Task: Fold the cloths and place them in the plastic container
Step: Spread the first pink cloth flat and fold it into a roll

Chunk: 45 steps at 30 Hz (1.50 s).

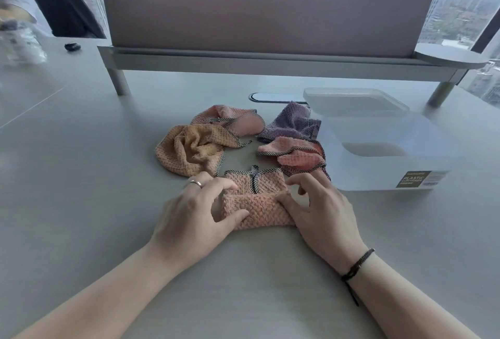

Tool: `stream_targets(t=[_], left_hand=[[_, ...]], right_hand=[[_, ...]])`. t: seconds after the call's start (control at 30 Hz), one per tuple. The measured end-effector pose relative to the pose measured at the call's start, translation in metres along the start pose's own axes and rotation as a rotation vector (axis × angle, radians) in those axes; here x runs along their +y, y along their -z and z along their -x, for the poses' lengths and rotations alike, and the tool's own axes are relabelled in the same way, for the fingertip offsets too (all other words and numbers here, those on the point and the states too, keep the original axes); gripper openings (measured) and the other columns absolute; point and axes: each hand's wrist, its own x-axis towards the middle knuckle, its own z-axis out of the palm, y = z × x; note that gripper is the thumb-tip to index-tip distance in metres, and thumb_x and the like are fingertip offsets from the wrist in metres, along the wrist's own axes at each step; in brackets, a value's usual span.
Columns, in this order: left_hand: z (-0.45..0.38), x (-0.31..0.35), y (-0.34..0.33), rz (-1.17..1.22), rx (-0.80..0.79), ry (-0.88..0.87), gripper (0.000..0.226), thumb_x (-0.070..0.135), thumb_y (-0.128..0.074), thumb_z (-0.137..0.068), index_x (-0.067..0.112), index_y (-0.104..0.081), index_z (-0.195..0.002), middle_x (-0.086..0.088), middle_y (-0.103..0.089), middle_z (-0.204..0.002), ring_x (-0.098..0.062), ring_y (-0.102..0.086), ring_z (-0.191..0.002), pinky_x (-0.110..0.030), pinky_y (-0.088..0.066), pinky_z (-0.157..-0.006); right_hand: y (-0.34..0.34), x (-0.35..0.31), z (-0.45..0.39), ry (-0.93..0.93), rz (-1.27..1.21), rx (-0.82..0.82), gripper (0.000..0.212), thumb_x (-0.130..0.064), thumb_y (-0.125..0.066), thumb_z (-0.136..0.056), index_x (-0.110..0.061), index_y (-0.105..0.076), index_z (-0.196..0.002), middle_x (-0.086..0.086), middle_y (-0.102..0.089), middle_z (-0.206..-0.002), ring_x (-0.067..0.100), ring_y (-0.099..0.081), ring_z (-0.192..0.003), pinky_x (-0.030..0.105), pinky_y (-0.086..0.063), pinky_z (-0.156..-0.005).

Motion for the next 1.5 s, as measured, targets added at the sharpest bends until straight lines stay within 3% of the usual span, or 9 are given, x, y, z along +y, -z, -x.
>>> stream_targets(t=[0.1, 0.17, 0.27, 0.47, 0.7, 0.87, 1.03, 1.23, 1.5], left_hand=[[0.004, 0.000, 0.003, 0.026, -0.007, -0.236, 0.041, 0.048, -0.066, -0.085, 0.023, -0.070, -0.117, 0.005, -0.063, -0.120, -0.018, -0.060, -0.113, -0.036, -0.054, -0.088], [0.006, -0.002, 0.002, 0.029, -0.162, -0.338, 0.050, 0.050, -0.061, -0.090, 0.021, -0.065, -0.130, 0.003, -0.056, -0.143, -0.014, -0.048, -0.136, -0.034, -0.040, -0.111], [0.008, -0.004, -0.001, 0.048, -0.426, -0.319, 0.072, 0.062, -0.050, -0.092, 0.023, -0.039, -0.151, 0.009, -0.030, -0.160, 0.001, -0.017, -0.149, -0.018, -0.011, -0.121], [0.002, -0.008, -0.003, 0.082, -0.498, -0.301, 0.074, 0.062, -0.051, -0.093, 0.029, -0.027, -0.155, 0.021, -0.017, -0.159, 0.013, -0.003, -0.147, -0.012, -0.002, -0.119], [-0.006, -0.006, -0.002, 0.248, -0.340, -0.186, 0.049, 0.026, -0.069, -0.087, 0.033, -0.058, -0.135, 0.017, -0.063, -0.133, 0.012, -0.052, -0.121, -0.005, -0.034, -0.101], [-0.006, -0.008, -0.002, 0.279, -0.255, -0.162, 0.043, 0.011, -0.069, -0.083, 0.029, -0.063, -0.122, 0.016, -0.071, -0.111, 0.013, -0.060, -0.094, -0.007, -0.042, -0.080], [-0.014, -0.014, -0.008, 0.381, -0.126, -0.078, 0.023, 0.024, -0.077, -0.085, 0.025, -0.071, -0.108, 0.017, -0.073, -0.097, 0.006, -0.066, -0.093, -0.017, -0.050, -0.081], [-0.030, -0.018, -0.016, 0.376, -0.090, 0.065, 0.031, 0.050, -0.068, -0.085, 0.027, -0.070, -0.105, 0.012, -0.074, -0.091, -0.004, -0.069, -0.086, -0.032, -0.056, -0.081], [-0.045, -0.013, -0.028, 0.169, -0.042, 0.197, 0.037, 0.043, -0.071, -0.086, 0.022, -0.072, -0.116, 0.002, -0.075, -0.106, -0.016, -0.067, -0.100, -0.020, -0.041, -0.079]], right_hand=[[0.003, 0.003, 0.005, 0.261, -0.050, 0.086, 0.021, -0.038, -0.066, -0.092, -0.027, -0.070, -0.109, -0.013, -0.066, -0.114, 0.016, -0.064, -0.103, 0.034, -0.052, -0.082], [0.004, 0.004, 0.011, 0.401, 0.007, -0.063, 0.032, -0.045, -0.061, -0.093, -0.028, -0.070, -0.118, -0.015, -0.065, -0.128, 0.013, -0.058, -0.123, 0.035, -0.047, -0.100], [0.003, 0.004, 0.013, 0.374, 0.082, -0.392, 0.058, -0.061, -0.046, -0.092, -0.035, -0.049, -0.143, -0.023, -0.042, -0.150, 0.003, -0.032, -0.144, 0.032, -0.028, -0.118], [0.004, 0.001, 0.014, 0.348, 0.114, -0.344, 0.055, -0.061, -0.043, -0.092, -0.039, -0.049, -0.141, -0.026, -0.047, -0.146, 0.000, -0.043, -0.135, 0.030, -0.035, -0.113], [0.001, 0.001, 0.014, 0.366, 0.110, -0.171, 0.034, -0.050, -0.049, -0.094, -0.031, -0.065, -0.118, -0.017, -0.068, -0.116, 0.014, -0.063, -0.097, 0.032, -0.050, -0.086], [0.003, 0.002, 0.011, 0.345, 0.065, -0.081, 0.027, -0.045, -0.049, -0.097, -0.028, -0.065, -0.109, -0.012, -0.072, -0.093, 0.019, -0.064, -0.085, 0.033, -0.050, -0.077], [0.008, 0.003, 0.002, 0.216, -0.014, -0.152, 0.054, -0.067, -0.061, -0.075, -0.034, -0.063, -0.117, -0.012, -0.072, -0.106, 0.014, -0.063, -0.098, 0.035, -0.050, -0.087], [0.004, 0.003, -0.013, -0.091, -0.263, -0.140, 0.024, -0.049, -0.069, -0.084, -0.038, -0.068, -0.105, -0.010, -0.066, -0.075, 0.003, -0.060, -0.074, 0.018, -0.043, -0.064], [-0.015, 0.003, -0.039, -0.218, -0.122, -0.136, 0.028, -0.055, -0.064, -0.084, -0.030, -0.071, -0.096, -0.012, -0.067, -0.083, 0.015, -0.064, -0.086, 0.031, -0.051, -0.075]])
